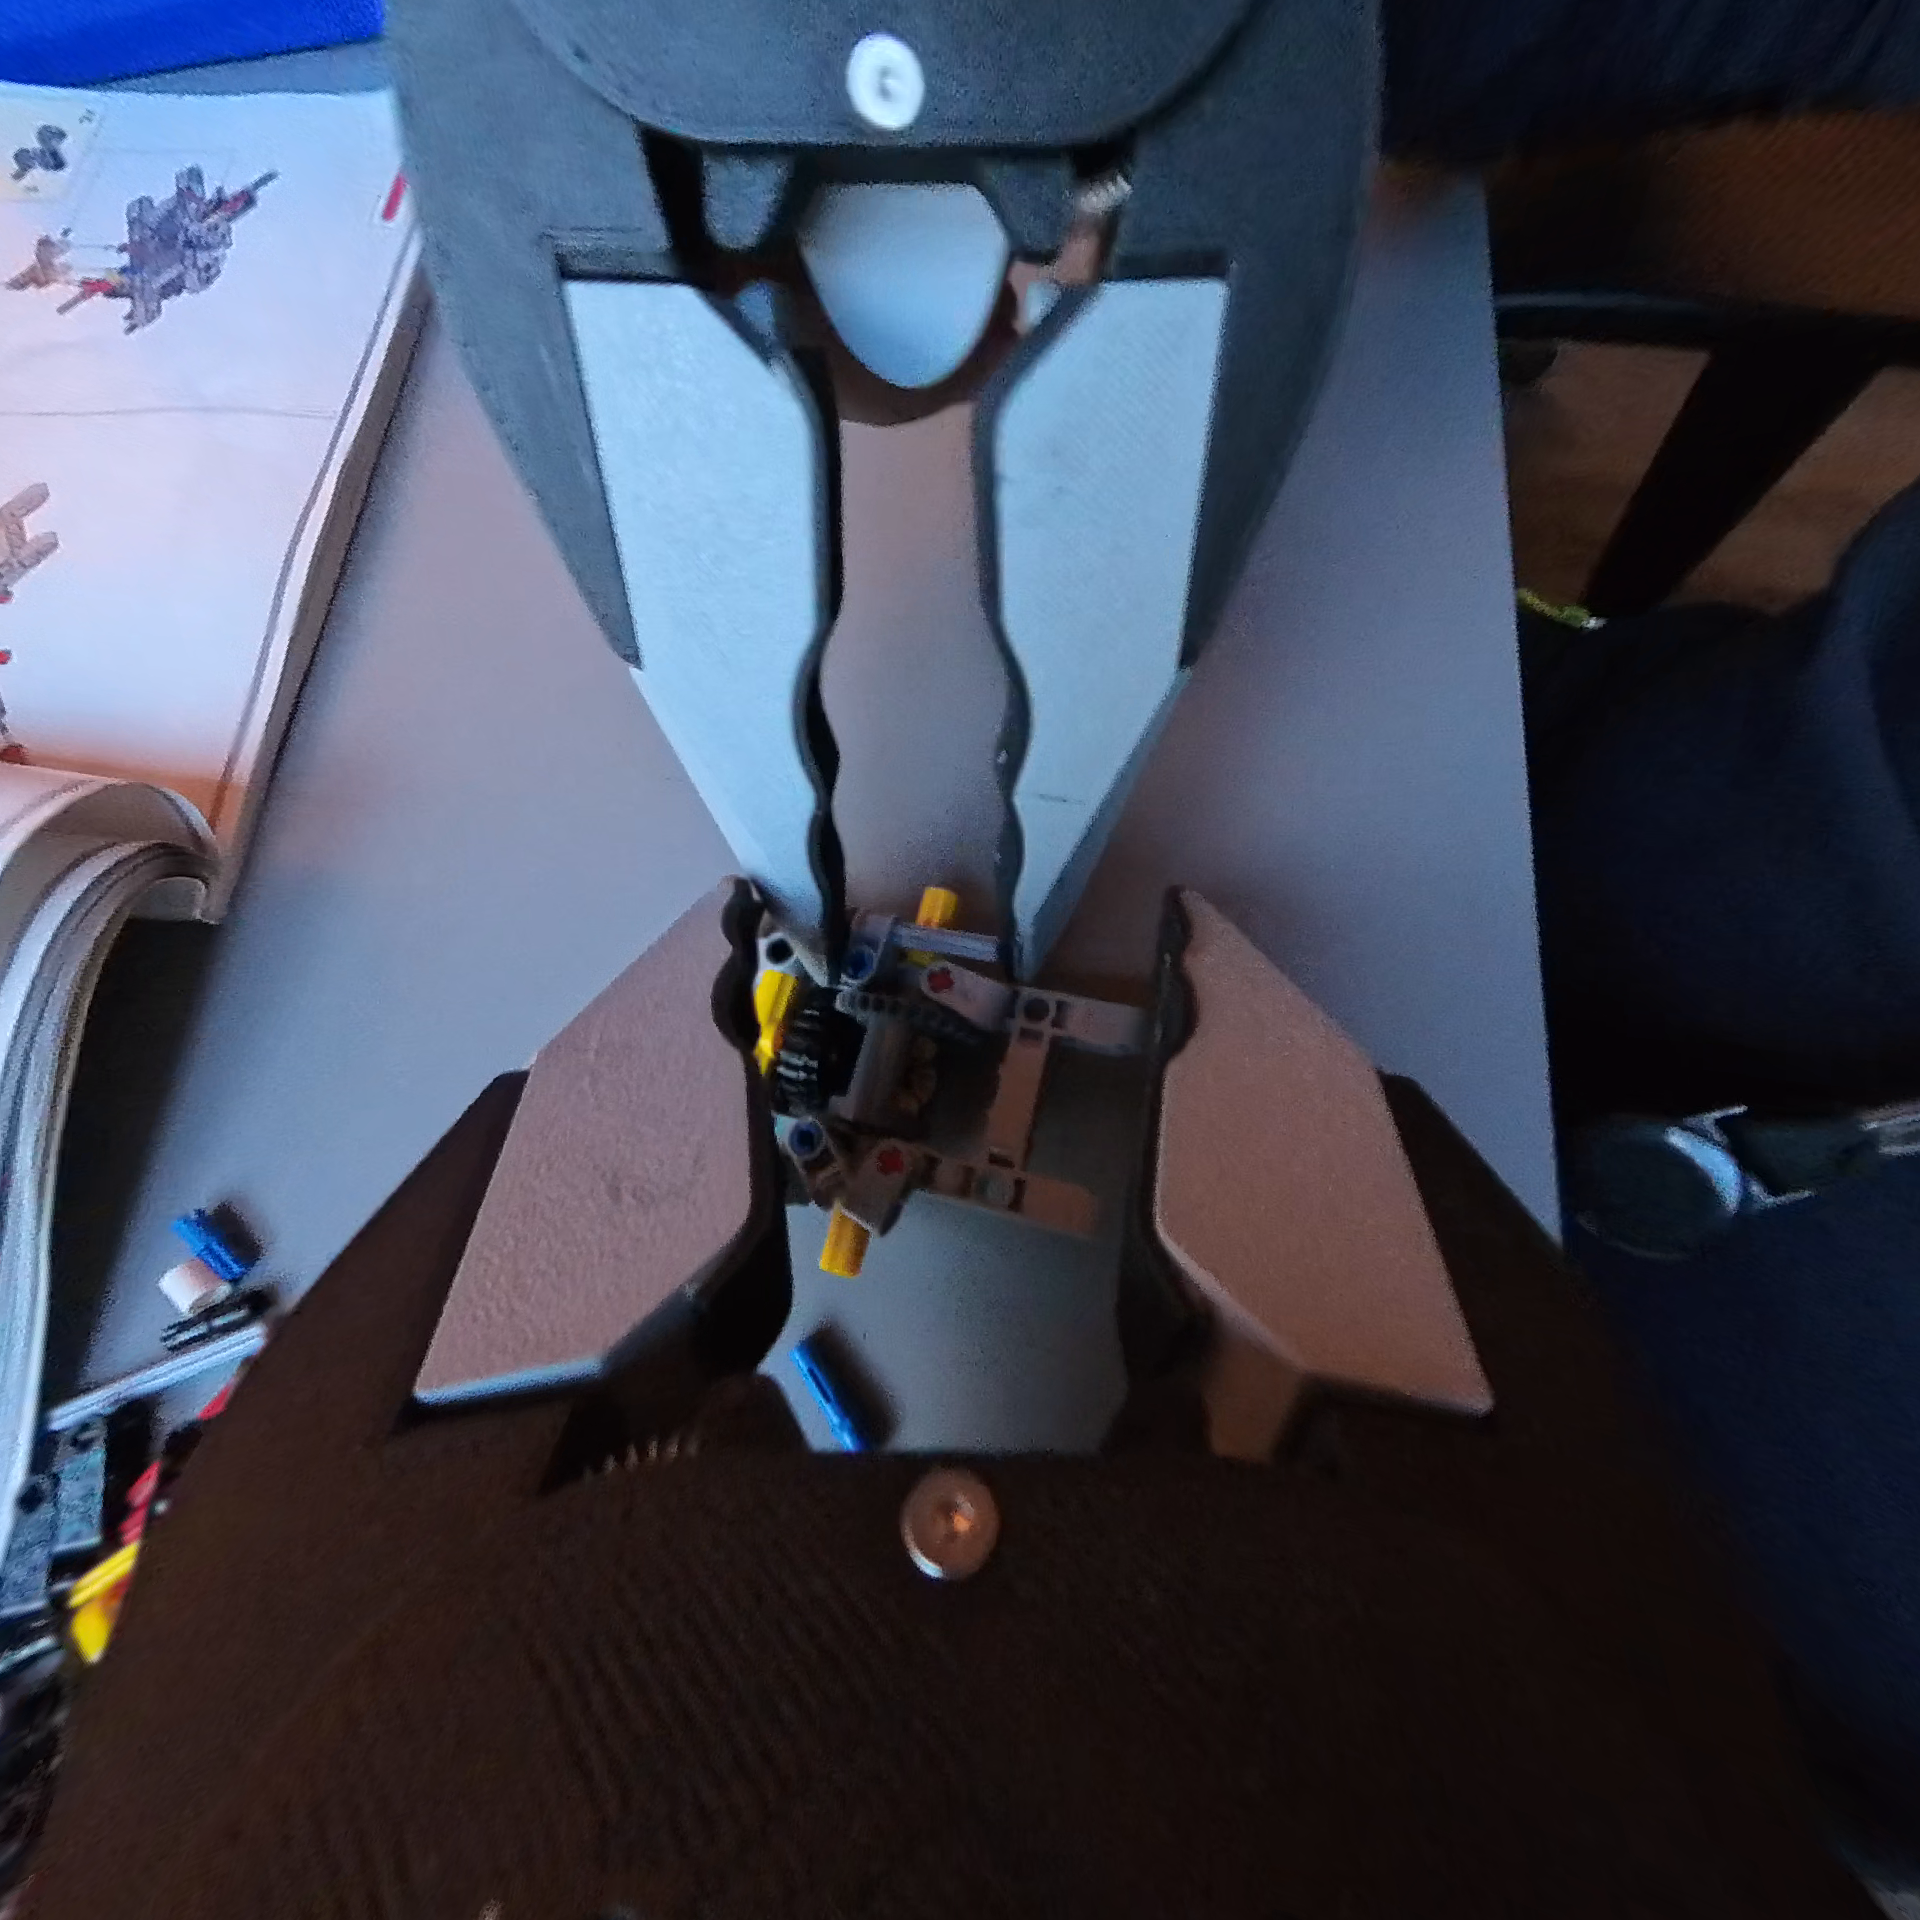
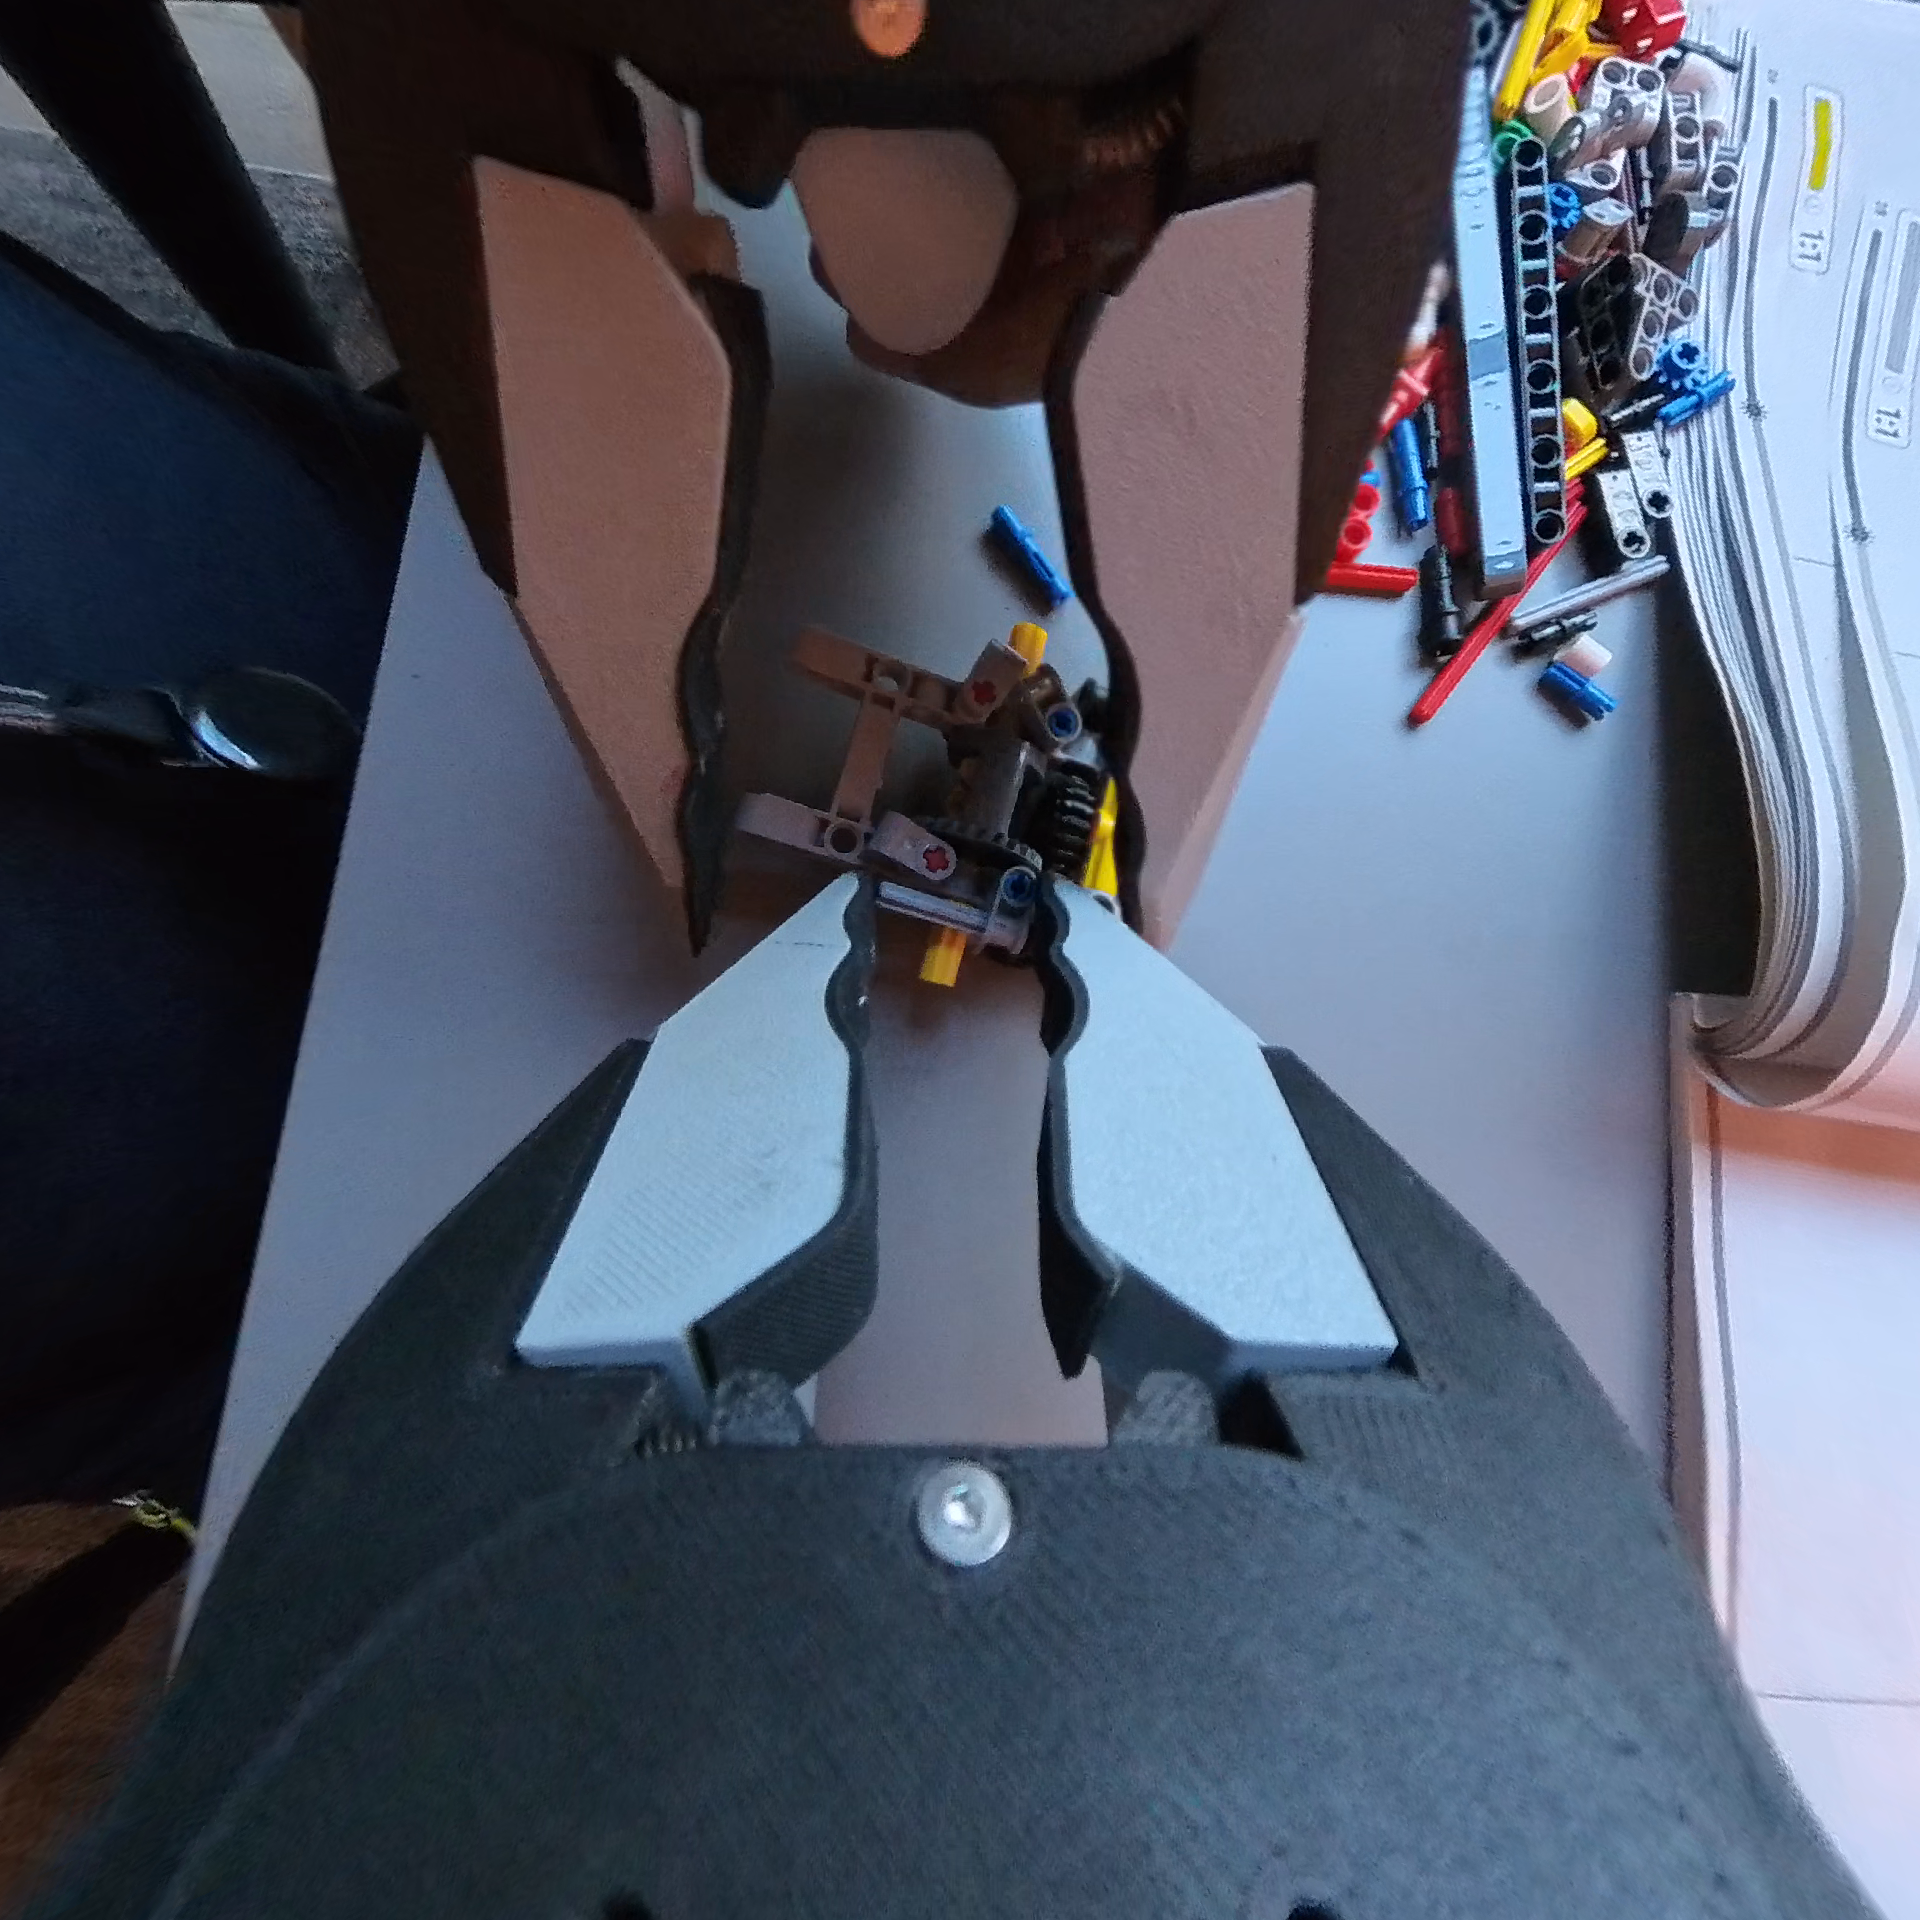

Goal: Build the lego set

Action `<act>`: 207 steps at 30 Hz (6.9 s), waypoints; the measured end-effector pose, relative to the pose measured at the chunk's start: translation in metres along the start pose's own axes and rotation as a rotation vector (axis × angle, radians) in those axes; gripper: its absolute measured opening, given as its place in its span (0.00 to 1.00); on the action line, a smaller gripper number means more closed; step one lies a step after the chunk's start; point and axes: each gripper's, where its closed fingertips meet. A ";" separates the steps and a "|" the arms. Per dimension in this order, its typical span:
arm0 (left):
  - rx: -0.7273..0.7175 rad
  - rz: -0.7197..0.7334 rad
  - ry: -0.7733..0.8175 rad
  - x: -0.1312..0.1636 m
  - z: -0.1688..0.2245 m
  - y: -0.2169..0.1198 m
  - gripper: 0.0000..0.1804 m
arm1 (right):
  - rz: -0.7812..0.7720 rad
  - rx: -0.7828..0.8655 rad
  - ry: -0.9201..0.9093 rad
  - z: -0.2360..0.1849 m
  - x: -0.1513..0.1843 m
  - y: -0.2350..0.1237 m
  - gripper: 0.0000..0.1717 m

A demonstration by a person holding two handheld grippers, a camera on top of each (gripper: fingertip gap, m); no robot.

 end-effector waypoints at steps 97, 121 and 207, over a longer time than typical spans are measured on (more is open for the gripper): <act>-0.419 -0.099 -0.291 0.028 0.016 -0.026 0.34 | 0.030 0.026 -0.207 -0.019 -0.003 -0.010 0.14; -0.491 -0.094 -0.163 0.030 0.017 -0.022 0.35 | 0.024 -0.003 -0.311 -0.024 -0.002 -0.008 0.14; -0.415 -0.061 0.023 0.026 0.010 -0.020 0.33 | 0.283 -0.024 0.094 -0.019 -0.002 -0.005 0.15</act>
Point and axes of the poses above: each gripper's, where its closed fingertips meet, y out along the fingers, x out of its underside, z = x × y across the jaws, and after that the axes turned 12 degrees about z, right-handed
